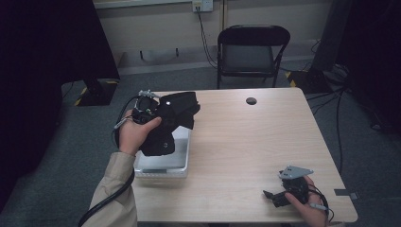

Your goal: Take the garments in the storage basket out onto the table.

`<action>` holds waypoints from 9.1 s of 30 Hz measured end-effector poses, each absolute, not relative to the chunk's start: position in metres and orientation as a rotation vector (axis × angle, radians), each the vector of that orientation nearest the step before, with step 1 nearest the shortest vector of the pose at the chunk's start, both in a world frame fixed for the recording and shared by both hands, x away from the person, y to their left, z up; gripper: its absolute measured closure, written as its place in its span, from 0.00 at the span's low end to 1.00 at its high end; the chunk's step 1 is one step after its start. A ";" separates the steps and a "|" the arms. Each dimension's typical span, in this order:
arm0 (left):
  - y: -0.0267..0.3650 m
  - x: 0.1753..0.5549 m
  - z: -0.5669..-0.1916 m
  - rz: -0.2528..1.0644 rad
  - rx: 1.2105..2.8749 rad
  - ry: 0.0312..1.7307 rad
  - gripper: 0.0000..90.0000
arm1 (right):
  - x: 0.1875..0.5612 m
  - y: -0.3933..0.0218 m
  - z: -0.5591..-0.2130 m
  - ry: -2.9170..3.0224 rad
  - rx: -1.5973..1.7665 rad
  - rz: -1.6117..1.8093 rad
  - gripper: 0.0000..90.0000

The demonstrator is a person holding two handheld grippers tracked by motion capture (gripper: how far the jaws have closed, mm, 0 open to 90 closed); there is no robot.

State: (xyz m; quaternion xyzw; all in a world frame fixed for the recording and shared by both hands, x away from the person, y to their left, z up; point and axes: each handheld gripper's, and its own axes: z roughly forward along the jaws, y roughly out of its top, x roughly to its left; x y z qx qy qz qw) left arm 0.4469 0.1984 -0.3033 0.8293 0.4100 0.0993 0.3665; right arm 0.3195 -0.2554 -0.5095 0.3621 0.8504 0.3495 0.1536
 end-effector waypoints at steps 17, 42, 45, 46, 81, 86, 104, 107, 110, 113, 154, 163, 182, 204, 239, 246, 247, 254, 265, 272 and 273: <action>0.136 0.443 -0.280 0.205 2.168 0.897 0.80 | 0.320 -0.255 -0.510 2.438 1.038 1.003 0.00; 0.064 0.453 -0.290 0.125 2.169 0.787 0.80 | 0.320 -0.255 -0.510 2.438 1.038 1.002 0.00; 0.053 0.454 -0.295 0.114 2.175 0.772 0.80 | 0.320 -0.255 -0.510 2.438 1.038 1.002 0.00; 0.050 0.454 -0.296 0.110 2.174 0.772 0.80 | 0.320 -0.255 -0.510 2.438 1.038 1.002 0.00; 0.000 0.472 -0.352 0.025 2.201 0.772 0.80 | 0.320 -0.255 -0.510 2.438 1.037 1.002 0.00; -0.005 0.473 -0.359 0.018 2.208 0.763 0.80 | 0.320 -0.255 -0.510 2.438 1.038 1.003 0.00; -0.019 0.479 -0.387 -0.009 2.251 0.771 0.80 | 0.320 -0.255 -0.510 2.438 1.038 1.002 0.00; -0.022 0.479 -0.391 -0.006 2.261 0.773 0.80 | 0.320 -0.255 -0.510 2.438 1.039 1.002 0.00; -0.025 0.479 -0.394 -0.007 2.264 0.777 0.80 | 0.320 -0.255 -0.510 2.438 1.038 1.002 0.00; -0.027 0.480 -0.398 -0.004 2.281 0.768 0.79 | 0.320 -0.255 -0.510 2.438 1.038 1.002 0.00; -0.055 0.482 -0.450 -0.025 2.295 0.846 0.77 | 0.320 -0.255 -0.510 2.438 1.038 1.002 0.00; -0.058 0.480 -0.455 -0.027 2.306 0.840 0.74 | 0.319 -0.255 -0.510 2.438 1.039 1.002 0.00; -0.057 0.482 -0.463 -0.055 2.343 0.858 0.57 | 0.319 -0.255 -0.510 2.438 1.038 1.002 0.00; -0.060 0.476 -0.460 -0.005 2.410 0.810 0.17 | 0.319 -0.255 -0.510 2.438 1.039 1.002 0.00; -0.025 0.455 -0.420 0.016 2.294 0.762 0.04 | 0.320 -0.255 -0.510 2.438 1.038 1.003 0.00; -0.018 0.450 -0.416 0.010 2.283 0.753 0.04 | 0.320 -0.255 -0.510 2.438 1.038 1.003 0.00; -0.017 0.449 -0.416 0.012 2.280 0.751 0.04 | 0.320 -0.255 -0.510 2.438 1.038 1.003 0.00; -0.009 0.442 -0.415 0.011 2.275 0.737 0.04 | 0.320 -0.255 -0.510 2.438 1.038 1.003 0.00; 0.005 0.434 -0.417 -0.013 2.245 0.737 0.04 | 0.320 -0.255 -0.510 2.438 1.038 1.003 0.00; 0.011 0.426 -0.419 -0.029 2.256 0.715 0.04 | 0.320 -0.255 -0.510 2.438 1.038 1.003 0.00; 0.012 0.425 -0.419 -0.030 2.261 0.708 0.04 | 0.320 -0.255 -0.510 2.438 1.038 1.003 0.00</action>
